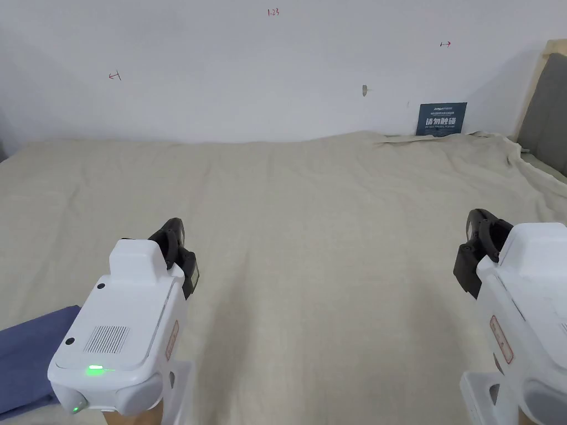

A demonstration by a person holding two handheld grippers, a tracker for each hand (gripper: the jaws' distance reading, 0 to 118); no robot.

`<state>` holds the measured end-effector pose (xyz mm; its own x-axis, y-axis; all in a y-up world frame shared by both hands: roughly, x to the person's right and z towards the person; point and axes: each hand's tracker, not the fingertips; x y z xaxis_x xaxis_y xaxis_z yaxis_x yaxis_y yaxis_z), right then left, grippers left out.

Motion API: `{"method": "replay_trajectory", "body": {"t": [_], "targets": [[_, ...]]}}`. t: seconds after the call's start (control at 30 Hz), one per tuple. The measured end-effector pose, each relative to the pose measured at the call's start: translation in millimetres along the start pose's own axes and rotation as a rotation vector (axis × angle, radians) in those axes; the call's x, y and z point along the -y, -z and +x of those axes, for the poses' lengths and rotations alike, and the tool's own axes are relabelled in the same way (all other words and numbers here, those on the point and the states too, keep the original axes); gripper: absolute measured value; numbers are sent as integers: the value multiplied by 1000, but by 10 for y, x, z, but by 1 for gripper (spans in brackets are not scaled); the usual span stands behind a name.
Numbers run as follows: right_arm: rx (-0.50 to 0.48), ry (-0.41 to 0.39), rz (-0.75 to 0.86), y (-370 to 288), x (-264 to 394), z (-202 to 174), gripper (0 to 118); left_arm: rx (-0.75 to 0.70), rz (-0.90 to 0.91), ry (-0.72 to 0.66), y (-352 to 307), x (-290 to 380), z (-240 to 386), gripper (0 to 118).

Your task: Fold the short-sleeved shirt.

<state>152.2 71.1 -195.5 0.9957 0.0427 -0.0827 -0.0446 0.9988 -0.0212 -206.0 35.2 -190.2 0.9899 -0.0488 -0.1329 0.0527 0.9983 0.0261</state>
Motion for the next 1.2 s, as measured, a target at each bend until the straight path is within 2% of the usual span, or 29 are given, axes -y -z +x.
{"method": "replay_trajectory", "body": {"t": [0.57, 0.6, 0.63, 0.67, 0.7, 0.73, 0.8, 0.83, 0.87, 1.2], "targets": [[8, -4, -5, 20, 26, 27, 0, -11, 0, -10, -5, 26, -34, 0], [8, -3, -5, 10, 15, 11, 3, -14, -5, -20, -1, 28, -41, 0], [6, -4, -6, 2, 3, -2, 10, -15, -13, -35, 5, 33, -52, 5], [8, -7, -8, -1, -2, -5, 25, -20, -17, -49, 10, 36, -73, 12], [2, -5, -9, -3, -7, -5, 51, -16, -21, -62, 16, 41, -91, 25], [4, -4, -9, -1, -11, -3, 71, -20, -24, -68, 19, 47, -101, 51], [4, -2, -7, 0, -14, -9, 106, -29, -27, -68, 23, 58, -107, 88], [7, -3, -3, 0, -15, -14, 114, -28, -30, -68, 24, 59, -116, 108], [10, -3, 1, -2, -13, -16, 117, -25, -28, -69, 20, 61, -124, 118], [12, 27, 10, 7, -12, 19, 118, -49, 9, -52, -24, 20, -146, 118]]}}
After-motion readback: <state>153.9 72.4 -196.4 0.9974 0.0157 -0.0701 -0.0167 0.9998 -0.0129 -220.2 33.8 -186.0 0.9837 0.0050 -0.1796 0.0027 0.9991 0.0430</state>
